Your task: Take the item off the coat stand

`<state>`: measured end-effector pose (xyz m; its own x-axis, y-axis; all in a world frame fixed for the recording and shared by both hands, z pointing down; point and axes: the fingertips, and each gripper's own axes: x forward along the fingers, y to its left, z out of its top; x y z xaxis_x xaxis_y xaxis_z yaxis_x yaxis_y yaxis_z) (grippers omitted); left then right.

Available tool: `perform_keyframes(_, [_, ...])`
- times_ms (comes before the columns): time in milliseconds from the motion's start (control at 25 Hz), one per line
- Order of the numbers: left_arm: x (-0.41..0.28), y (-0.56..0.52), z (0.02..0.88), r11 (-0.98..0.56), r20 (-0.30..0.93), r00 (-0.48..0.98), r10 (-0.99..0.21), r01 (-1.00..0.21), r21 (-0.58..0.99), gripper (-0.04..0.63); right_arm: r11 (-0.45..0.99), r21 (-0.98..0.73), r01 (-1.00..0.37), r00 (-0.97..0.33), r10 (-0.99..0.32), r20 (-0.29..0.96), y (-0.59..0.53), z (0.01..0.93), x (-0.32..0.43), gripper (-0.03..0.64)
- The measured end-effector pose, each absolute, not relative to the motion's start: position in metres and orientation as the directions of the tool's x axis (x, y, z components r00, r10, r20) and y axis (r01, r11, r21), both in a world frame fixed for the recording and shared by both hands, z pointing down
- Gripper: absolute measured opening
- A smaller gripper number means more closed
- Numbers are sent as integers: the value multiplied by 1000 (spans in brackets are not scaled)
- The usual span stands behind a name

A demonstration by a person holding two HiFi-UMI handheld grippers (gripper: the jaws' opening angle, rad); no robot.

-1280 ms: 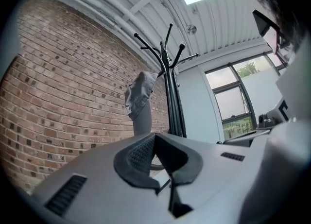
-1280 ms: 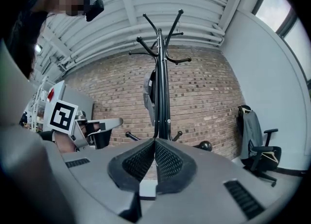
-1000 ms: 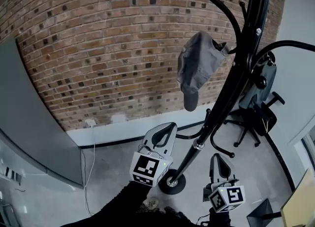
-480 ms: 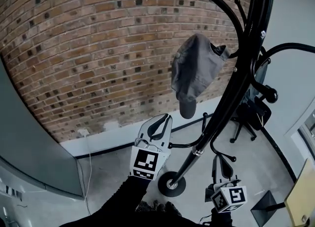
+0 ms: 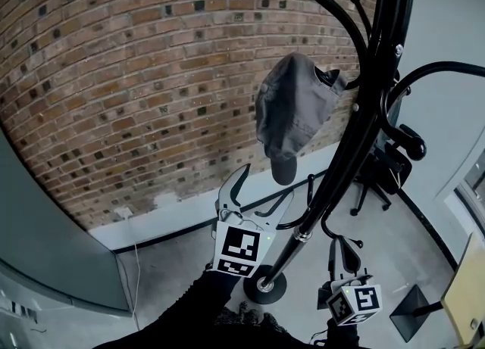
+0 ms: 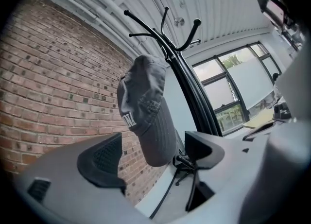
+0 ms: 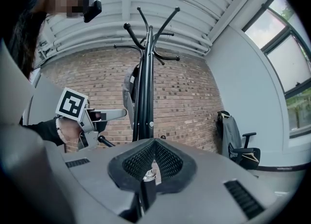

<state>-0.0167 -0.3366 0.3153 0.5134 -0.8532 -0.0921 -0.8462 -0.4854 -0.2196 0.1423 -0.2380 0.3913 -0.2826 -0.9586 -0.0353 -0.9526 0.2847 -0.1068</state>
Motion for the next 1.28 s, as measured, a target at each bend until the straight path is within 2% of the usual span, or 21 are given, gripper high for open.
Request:
perform_keyframes(280, [-1, -341, 296, -522, -79, 551, -831, -821, -231, 436, 276, -109, -955, -273, -961, -43, -242, 390, 142, 9])
perform_keyframes(600, [13, -358, 280, -470, -121, 509, -852, -846, -253, 479, 249, -106, -963, -246, -968, -41, -242, 388, 147, 9])
perform_keyframes(1120, [-2, -386, 270, -386, -125, 421, -899, -893, -232, 479, 232, -104, -967, -228, -973, -46, -239, 388, 163, 11])
perform_keyframes(1280, [-6, -385, 267, -393, -141, 437, -888, -882, -260, 471, 242, -105, -965, -237, -969, -64, -239, 383, 161, 9])
